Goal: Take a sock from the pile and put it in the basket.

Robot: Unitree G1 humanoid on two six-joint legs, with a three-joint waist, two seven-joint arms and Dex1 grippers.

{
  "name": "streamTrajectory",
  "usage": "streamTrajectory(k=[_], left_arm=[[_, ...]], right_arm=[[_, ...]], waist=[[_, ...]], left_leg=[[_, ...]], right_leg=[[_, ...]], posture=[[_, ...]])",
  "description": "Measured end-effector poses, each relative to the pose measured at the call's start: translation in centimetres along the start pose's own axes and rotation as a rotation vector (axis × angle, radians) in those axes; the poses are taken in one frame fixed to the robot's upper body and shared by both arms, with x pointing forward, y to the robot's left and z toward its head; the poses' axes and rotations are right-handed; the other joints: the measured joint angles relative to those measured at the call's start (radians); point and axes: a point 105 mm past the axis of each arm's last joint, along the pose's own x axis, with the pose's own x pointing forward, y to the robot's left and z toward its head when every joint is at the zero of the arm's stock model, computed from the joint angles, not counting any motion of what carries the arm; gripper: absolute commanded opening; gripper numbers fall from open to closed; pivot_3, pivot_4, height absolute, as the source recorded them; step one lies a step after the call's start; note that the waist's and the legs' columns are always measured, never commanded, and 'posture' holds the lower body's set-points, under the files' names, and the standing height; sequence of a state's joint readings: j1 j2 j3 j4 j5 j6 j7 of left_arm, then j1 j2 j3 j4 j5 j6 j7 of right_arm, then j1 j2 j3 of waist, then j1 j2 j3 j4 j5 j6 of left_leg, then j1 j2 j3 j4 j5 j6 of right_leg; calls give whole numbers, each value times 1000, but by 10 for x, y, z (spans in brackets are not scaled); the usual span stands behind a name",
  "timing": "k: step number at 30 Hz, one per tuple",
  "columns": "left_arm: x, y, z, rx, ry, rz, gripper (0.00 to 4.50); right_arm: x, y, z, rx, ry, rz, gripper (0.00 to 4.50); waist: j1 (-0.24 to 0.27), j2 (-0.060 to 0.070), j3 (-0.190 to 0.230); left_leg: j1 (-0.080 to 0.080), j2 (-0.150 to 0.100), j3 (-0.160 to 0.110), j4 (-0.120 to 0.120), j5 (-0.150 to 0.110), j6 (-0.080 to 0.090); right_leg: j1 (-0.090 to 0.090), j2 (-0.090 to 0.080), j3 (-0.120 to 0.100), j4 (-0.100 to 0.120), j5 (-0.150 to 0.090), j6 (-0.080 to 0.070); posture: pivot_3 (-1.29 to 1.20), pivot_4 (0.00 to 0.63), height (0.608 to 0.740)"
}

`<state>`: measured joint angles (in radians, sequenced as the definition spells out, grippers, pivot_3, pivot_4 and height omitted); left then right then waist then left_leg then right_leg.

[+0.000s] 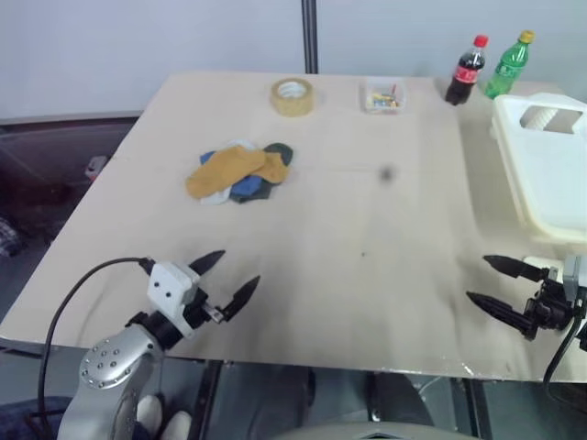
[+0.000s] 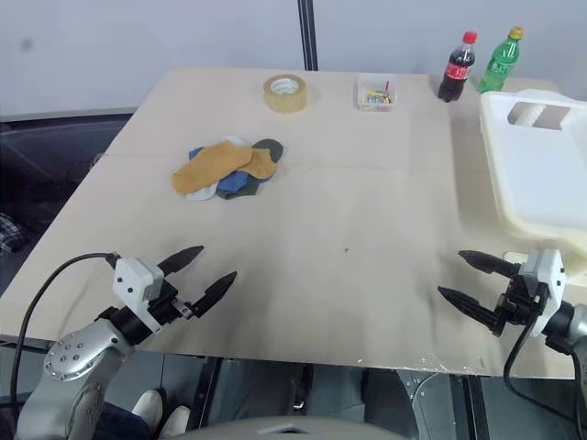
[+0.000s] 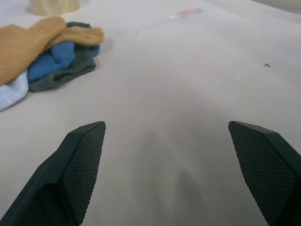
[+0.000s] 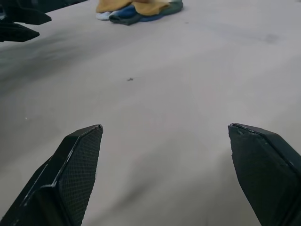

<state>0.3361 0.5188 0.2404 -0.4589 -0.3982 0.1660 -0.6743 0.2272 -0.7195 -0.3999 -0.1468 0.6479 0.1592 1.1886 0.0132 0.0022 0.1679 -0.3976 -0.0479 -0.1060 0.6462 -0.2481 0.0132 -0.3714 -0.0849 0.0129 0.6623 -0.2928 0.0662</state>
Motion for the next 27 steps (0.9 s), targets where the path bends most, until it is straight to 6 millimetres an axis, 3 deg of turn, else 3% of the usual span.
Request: streamTrajectory(k=[8, 12, 15, 19, 27], left_arm=[[3, 3, 2, 4, -10, 4, 4500], [13, 16, 7, 41, -8, 79, 4500], [31, 31, 12, 76, -5, 149, 4500], [70, 44, 24, 103, -6, 177, 4500], [138, 86, 34, 131, 16, 375, 4500]], right_arm=[[4, 0, 2, 11, -29, -9, 4422], [5, 0, 3, 8, -35, -8, 4422], [10, 1, 5, 7, -49, 1, 4422], [18, 1, 9, -3, -72, 11, 4422], [40, 4, 33, -40, -150, 33, 4422]], waist=[[1, 0, 0], [1, 0, 0], [1, 0, 0], [1, 0, 0], [-1, -4, 2]], left_leg=[[0, 0, 0, 0, 0, 0], [0, 0, 0, 1, 0, 0], [0, 1, 0, 2, 0, 0], [1, 0, 1, 3, 0, 0], [-1, -1, 1, 4, 2, -3]], right_leg=[[0, 2, 0, 0, 0, 0], [0, 4, 1, 1, 0, 0], [0, 6, -1, 2, 1, 1], [0, 7, 0, 3, 2, 3], [-2, 7, 0, 5, 2, 3]], posture=[[0, 150, 738], [0, 150, 738], [0, 150, 738], [0, 150, 738], [0, 150, 738]])
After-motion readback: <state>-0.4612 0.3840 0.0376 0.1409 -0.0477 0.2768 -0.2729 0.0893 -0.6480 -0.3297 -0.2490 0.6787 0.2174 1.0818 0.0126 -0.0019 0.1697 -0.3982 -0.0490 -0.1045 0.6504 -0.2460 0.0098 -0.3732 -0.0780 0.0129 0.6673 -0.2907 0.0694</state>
